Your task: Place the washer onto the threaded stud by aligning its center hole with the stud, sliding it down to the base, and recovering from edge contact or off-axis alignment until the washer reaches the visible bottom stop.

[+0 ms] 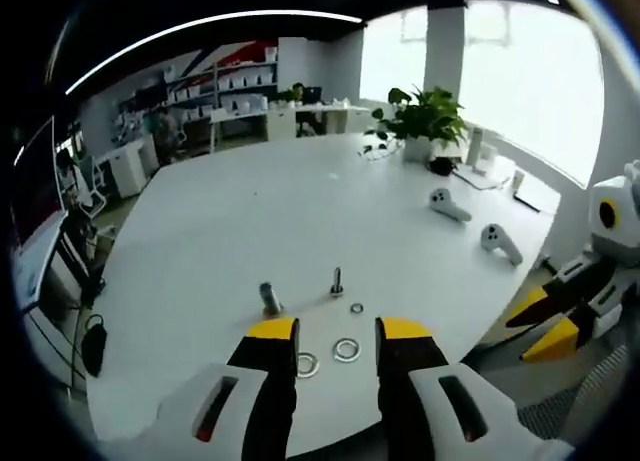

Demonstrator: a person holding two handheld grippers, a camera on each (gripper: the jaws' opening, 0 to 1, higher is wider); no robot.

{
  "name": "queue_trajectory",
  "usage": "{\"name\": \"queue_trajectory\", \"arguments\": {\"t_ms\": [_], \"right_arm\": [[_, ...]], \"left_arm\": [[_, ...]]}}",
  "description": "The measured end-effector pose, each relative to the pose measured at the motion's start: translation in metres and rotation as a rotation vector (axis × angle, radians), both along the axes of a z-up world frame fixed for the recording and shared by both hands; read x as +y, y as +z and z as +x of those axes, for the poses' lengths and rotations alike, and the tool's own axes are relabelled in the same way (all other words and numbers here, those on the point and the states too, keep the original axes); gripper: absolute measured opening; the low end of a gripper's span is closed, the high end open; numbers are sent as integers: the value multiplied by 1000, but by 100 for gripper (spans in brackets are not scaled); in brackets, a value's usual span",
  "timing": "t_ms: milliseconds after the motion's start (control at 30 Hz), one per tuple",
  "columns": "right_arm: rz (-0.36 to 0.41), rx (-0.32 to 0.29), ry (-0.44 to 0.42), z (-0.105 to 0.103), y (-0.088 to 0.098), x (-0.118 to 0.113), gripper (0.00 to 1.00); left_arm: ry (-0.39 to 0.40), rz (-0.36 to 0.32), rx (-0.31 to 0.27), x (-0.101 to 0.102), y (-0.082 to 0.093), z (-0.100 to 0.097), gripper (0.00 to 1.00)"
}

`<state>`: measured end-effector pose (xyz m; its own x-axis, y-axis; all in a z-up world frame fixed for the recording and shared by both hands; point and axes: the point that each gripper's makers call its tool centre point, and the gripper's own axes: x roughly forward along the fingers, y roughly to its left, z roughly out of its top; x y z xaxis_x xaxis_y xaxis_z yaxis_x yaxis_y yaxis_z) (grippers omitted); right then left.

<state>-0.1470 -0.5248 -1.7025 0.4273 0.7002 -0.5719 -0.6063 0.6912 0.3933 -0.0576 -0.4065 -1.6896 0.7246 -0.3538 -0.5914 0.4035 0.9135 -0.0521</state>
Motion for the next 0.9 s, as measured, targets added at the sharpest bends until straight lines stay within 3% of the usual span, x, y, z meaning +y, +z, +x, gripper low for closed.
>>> {"name": "queue_trajectory", "arguments": {"t_ms": [333, 900], "right_arm": [[0, -5, -15, 2, 1, -2, 29], [13, -19, -26, 5, 4, -1, 29]], "left_arm": [[-50, 26, 37, -22, -9, 14, 28], [-116, 92, 199, -46, -58, 50, 28]]}}
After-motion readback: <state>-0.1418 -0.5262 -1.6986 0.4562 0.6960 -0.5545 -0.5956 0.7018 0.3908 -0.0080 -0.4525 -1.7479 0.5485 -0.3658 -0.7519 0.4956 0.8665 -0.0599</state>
